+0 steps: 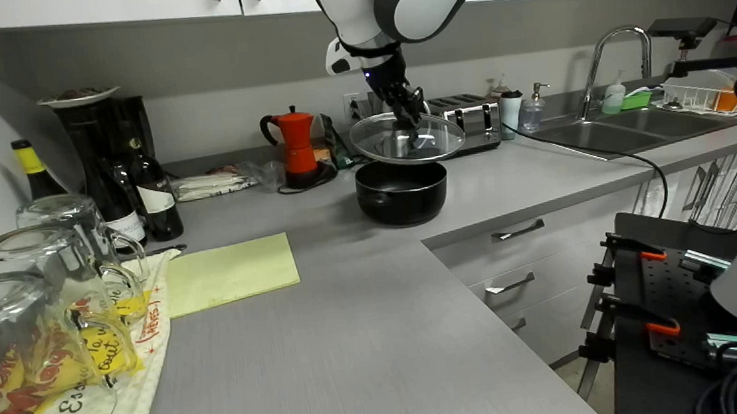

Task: Put the glass lid on the black pot.

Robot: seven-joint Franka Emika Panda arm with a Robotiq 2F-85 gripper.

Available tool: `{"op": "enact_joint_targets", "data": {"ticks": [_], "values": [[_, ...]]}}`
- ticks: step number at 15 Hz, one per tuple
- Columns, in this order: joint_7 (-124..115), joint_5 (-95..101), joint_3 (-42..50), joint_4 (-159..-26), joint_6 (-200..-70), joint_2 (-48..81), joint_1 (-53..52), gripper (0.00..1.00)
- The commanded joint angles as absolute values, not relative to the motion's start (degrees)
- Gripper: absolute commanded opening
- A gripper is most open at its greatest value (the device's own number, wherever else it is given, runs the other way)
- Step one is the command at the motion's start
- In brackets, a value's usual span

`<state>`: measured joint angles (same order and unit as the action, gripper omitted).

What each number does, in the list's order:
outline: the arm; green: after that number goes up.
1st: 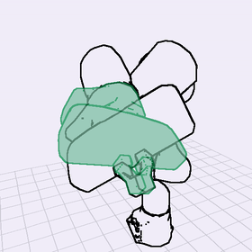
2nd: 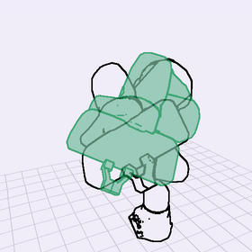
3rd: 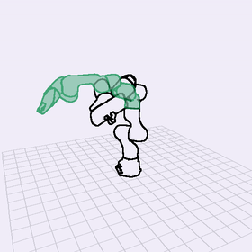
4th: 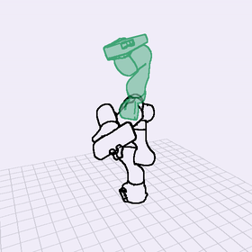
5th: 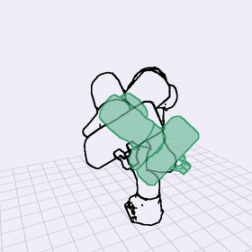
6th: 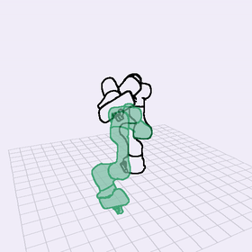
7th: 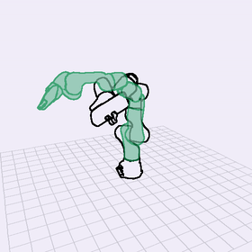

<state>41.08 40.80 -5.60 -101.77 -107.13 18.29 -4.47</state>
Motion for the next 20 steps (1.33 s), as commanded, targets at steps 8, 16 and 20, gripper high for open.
{"op": "enact_joint_targets", "data": {"ticks": [8,16,20], "values": [[49.4,33.6,-2.3,-96.4,-109.4,20.1,1.8,0.25],[48.6,33.0,-0.9,-85.9,-106.6,28.7,1.2,0.25],[48.7,31.9,-0.6,-80.0,-104.4,33.4,1.1,0.25]]}}
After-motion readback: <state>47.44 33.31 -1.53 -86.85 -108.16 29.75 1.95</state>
